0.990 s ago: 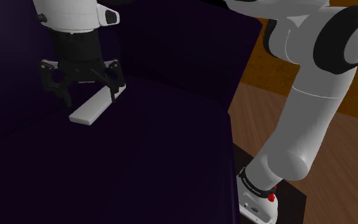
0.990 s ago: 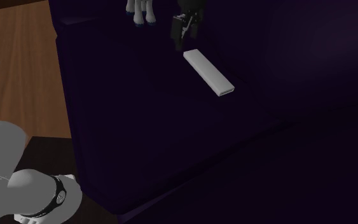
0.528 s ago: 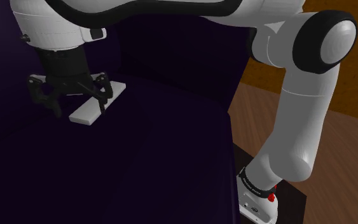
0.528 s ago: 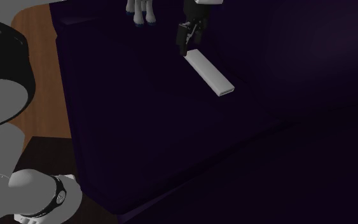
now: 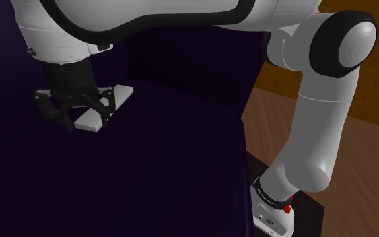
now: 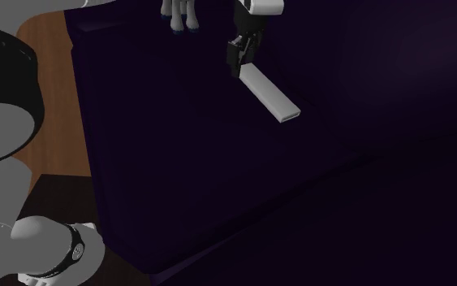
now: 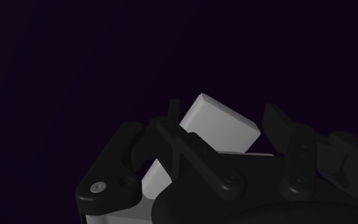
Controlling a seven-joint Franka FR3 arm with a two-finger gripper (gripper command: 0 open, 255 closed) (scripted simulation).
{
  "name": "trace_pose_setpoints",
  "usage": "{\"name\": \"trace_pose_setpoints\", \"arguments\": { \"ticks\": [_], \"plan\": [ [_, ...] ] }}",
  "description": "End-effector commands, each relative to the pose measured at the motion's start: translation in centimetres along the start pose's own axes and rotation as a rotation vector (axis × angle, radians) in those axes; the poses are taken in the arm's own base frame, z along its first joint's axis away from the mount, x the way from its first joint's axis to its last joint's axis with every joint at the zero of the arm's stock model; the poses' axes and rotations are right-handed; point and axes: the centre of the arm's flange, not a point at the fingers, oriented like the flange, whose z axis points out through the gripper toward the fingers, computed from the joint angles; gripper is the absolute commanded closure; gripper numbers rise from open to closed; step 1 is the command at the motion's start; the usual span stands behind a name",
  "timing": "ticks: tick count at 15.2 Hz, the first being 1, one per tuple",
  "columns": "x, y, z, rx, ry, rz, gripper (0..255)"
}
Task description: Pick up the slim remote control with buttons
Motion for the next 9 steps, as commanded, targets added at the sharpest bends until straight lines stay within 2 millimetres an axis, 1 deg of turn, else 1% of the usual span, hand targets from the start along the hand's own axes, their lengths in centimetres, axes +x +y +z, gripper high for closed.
{"name": "trace_pose_setpoints", "arguments": {
  "ticks": [1,6,9],
  "plan": [
    [0.2,0.0,0.1,0.000,0.000,0.001,255],
    [0.1,0.0,0.2,0.000,0.000,0.001,255],
    [0.0,0.1,-1.4,0.000,0.000,0.001,255]
  ]
}}
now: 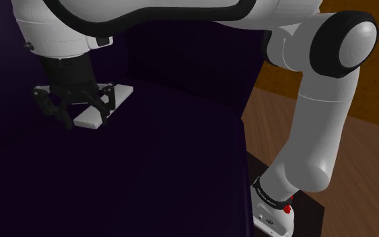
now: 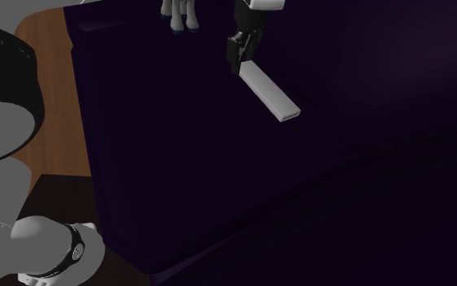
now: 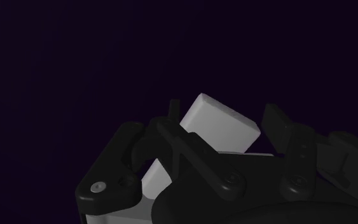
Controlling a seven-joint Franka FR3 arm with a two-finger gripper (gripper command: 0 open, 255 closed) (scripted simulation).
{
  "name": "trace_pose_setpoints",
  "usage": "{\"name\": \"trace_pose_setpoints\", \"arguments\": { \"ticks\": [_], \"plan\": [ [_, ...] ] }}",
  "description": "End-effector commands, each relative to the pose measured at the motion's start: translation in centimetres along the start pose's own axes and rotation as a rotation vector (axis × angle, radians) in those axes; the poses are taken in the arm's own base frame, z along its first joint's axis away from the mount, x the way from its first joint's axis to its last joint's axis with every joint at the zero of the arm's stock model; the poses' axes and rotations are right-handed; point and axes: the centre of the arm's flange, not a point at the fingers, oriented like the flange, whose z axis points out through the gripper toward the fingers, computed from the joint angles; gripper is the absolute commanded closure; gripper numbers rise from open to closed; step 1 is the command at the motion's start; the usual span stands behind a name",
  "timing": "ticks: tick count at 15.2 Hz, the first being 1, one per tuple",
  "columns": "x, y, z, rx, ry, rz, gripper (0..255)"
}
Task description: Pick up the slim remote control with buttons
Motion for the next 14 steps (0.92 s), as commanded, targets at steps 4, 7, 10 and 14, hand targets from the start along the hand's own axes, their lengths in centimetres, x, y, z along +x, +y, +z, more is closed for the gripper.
{"name": "trace_pose_setpoints", "arguments": {
  "ticks": [4,7,10,14],
  "plan": [
    [0.0,0.2,-2.6,0.001,0.001,0.001,255],
    [-0.1,0.4,-4.2,0.001,0.001,0.001,255],
    [-0.2,0.6,-5.7,0.001,0.001,0.001,255],
    [-0.2,0.7,-6.9,0.001,0.001,0.001,255]
  ]
}}
